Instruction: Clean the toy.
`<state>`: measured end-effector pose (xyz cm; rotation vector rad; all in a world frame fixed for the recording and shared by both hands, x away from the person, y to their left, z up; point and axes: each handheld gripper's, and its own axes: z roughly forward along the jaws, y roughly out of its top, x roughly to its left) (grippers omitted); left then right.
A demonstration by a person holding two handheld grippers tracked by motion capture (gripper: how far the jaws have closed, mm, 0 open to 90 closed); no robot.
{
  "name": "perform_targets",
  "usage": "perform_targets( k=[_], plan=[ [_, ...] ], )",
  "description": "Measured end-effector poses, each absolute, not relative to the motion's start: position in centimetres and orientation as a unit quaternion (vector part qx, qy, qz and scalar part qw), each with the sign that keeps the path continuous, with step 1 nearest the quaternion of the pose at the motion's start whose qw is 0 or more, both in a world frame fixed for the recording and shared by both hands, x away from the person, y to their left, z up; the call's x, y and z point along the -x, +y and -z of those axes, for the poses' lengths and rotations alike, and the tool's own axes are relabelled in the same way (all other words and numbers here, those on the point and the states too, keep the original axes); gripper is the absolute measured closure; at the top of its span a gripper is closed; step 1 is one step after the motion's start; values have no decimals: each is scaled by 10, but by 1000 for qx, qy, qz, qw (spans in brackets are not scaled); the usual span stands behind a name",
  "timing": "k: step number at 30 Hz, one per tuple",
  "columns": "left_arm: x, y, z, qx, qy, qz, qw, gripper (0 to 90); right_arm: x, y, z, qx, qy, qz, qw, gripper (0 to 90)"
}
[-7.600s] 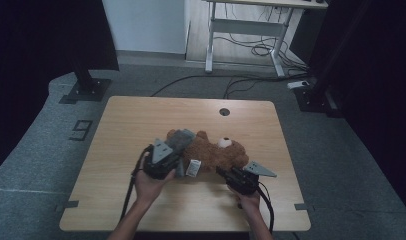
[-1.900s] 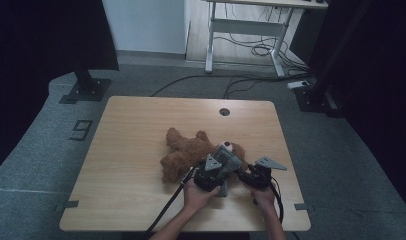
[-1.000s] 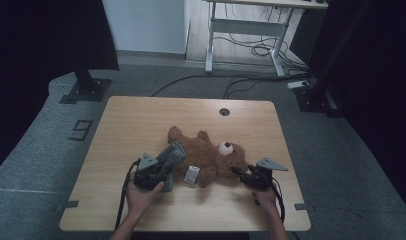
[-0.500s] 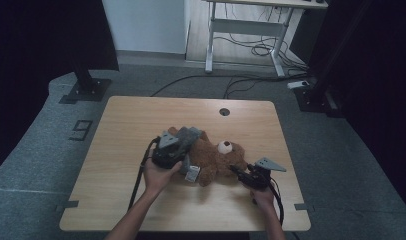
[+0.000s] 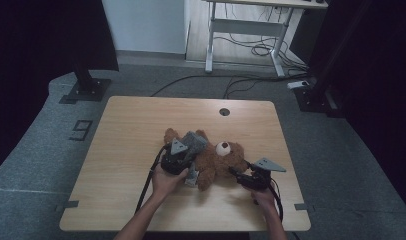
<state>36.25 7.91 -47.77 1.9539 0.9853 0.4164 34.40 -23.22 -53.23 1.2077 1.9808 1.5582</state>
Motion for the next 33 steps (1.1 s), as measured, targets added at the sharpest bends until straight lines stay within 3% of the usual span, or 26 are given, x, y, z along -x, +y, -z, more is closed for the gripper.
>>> perform_targets(
  k=[8,11,13,18,20,22,24,29,33],
  plan=[
    [-347,86,490,-778,394,-147,467,766,-352,-230,507,-460,668,-558,175,175],
    [-343,89,493,-772,396,-142,476,766,-361,-218,511,-459,695,-531,157,102],
    [-340,90,495,-773,394,-137,479,766,-365,-214,523,-473,708,-509,125,0],
    [-331,90,497,-778,385,-137,477,766,-365,-218,536,-470,714,-510,92,0],
    [-329,91,498,-777,386,-136,478,765,-364,-219,537,-455,722,-514,83,101],
    [-329,91,498,-777,386,-135,478,765,-364,-218,537,-454,723,-515,80,136],
    [-329,91,498,-777,387,-135,478,765,-363,-218,539,-450,724,-517,81,271],
    [-330,89,492,-769,401,-126,482,763,-359,-215,537,-449,728,-508,103,383],
    [-335,74,465,-772,387,-139,484,765,-356,-208,536,-443,729,-504,135,414]
  ],
)
